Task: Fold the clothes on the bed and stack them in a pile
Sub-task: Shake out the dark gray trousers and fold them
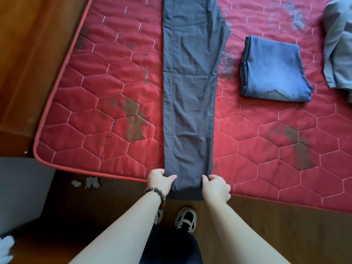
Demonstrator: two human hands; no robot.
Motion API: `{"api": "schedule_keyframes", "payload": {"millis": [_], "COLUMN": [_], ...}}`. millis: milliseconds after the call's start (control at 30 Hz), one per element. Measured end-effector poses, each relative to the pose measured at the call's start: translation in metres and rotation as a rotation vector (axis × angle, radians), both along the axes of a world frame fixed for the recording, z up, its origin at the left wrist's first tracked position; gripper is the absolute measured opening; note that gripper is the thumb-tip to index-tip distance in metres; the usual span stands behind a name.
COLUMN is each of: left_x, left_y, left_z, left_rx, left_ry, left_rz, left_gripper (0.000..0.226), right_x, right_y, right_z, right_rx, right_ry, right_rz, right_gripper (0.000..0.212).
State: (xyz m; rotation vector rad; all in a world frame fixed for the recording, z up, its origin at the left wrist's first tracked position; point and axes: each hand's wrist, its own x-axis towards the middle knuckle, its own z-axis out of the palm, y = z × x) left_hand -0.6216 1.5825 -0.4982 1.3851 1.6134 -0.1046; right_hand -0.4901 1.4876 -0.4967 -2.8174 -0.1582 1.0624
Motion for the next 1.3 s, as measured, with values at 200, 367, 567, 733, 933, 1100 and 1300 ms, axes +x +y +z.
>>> {"api": "schedule_keyframes", "payload": {"millis": [200, 367, 567, 733, 933, 1100, 1300], "left_x": [-0.005, -0.012, -0.007, 0.022, 0.062, 0.099, 0.144], "left_y": [-0.008, -0.002, 0.040, 0.081, 0.142, 0.204, 0.295], "left_z": [0.015, 0.047, 0.102, 0.137, 0.146, 0.138, 0.122], "left_rx": [0.004, 0.102, -0.079, 0.122, 0.216, 0.112, 0.145], "left_ry": [-0.166, -0.355, -0.448, -0.467, -0.587, -0.737, -0.715], "left_rz": [0.093, 0.098, -0.025, -0.124, -0.139, -0.057, -0.012], "left_gripper": [0.054, 0.038, 0.061, 0.042, 0.015, 0.013, 0.022], "right_x": [0.006, 0.019, 0.064, 0.112, 0.154, 0.183, 0.219], "right_y": [-0.010, -0.021, -0.010, 0.018, 0.085, 0.160, 0.260], "right_z": [0.011, 0.041, 0.092, 0.129, 0.144, 0.143, 0.134], "right_rx": [0.323, 0.566, 0.757, 0.825, 0.917, 0.986, 1.054], "right_ry": [0.209, 0.393, 0.659, 0.653, 0.425, 0.442, 0.268], "right_rz": [-0.224, -0.199, -0.275, 0.034, 0.128, 0.101, 0.131], "right_gripper": [0.008, 0.043, 0.054, 0.032, 0.021, 0.027, 0.021]}}
